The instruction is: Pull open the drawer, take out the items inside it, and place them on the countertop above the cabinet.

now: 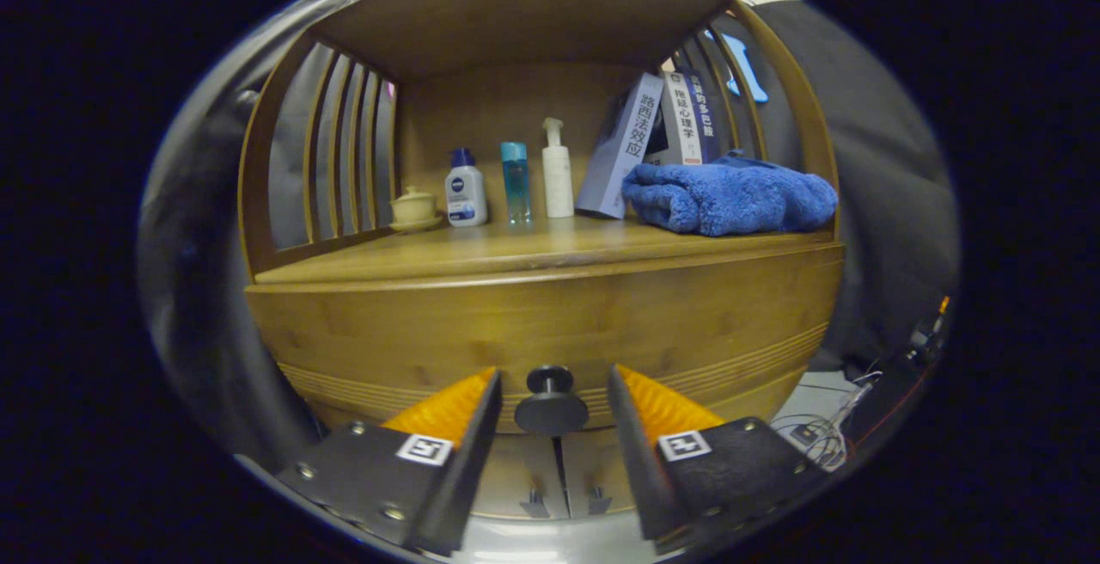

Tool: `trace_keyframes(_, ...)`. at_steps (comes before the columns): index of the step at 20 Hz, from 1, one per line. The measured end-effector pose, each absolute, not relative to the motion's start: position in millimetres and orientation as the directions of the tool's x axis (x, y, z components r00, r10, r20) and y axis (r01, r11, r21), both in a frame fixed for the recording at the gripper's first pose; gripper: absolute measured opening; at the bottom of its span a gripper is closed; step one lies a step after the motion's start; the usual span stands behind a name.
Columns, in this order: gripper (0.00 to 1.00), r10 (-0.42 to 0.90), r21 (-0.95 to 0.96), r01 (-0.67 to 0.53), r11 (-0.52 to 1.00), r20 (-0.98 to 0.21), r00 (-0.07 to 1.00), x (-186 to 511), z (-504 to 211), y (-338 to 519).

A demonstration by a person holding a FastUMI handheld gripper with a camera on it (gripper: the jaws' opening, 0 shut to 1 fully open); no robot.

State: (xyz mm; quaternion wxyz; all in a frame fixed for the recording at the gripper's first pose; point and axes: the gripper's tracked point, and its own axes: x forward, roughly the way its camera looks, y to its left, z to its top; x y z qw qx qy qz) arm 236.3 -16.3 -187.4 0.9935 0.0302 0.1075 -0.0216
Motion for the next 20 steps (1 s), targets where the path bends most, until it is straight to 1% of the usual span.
trace_keyframes(1,0.64,-0.03,0.068,0.047,0.997,-0.233,0.972,237.6,-193.2,-15.1)
trace_keyframes(2,0.64,-0.009,0.077,0.031,0.997,-0.269,0.963,236.2,-201.0,-10.1)
trace_keyframes(3,0.64,-0.03,0.07,0.05,0.996,-0.257,0.966,251.0,-205.3,-13.9)
trace_keyframes(6,0.44,-0.065,0.034,0.076,0.997,-0.25,0.966,233.9,-197.5,-15.3)
trace_keyframes(7,0.44,-0.084,0.031,0.092,0.995,-0.205,0.975,234.7,-190.9,-16.9)
trace_keyframes(8,0.42,-0.089,0.04,0.1,0.994,-0.215,0.972,234.4,-195.5,-16.9)
trace_keyframes(9,0.4,-0.079,0.075,0.094,0.993,-0.185,0.98,234.3,-191.0,-15.0)
trace_keyframes(10,0.38,-0.059,0.094,0.081,0.992,-0.219,0.974,235.6,-195.2,-12.6)
trace_keyframes(11,0.37,-0.047,0.097,0.069,0.993,-0.22,0.974,231.6,-194.7,-12.7)
trace_keyframes(12,0.35,-0.038,0.075,0.059,0.995,-0.256,0.966,229.5,-199.3,-12.4)
trace_keyframes(14,0.31,-0.016,0.071,0.037,0.997,-0.272,0.962,221.9,-197.5,-10.5)
trace_keyframes(18,0.31,-0.02,0.018,0.026,1.0,-0.271,0.962,197.6,-195.0,-10.6)
trace_keyframes(20,0.31,-0.003,0.032,0.013,0.999,-0.272,0.962,182.7,-196.2,-10.2)
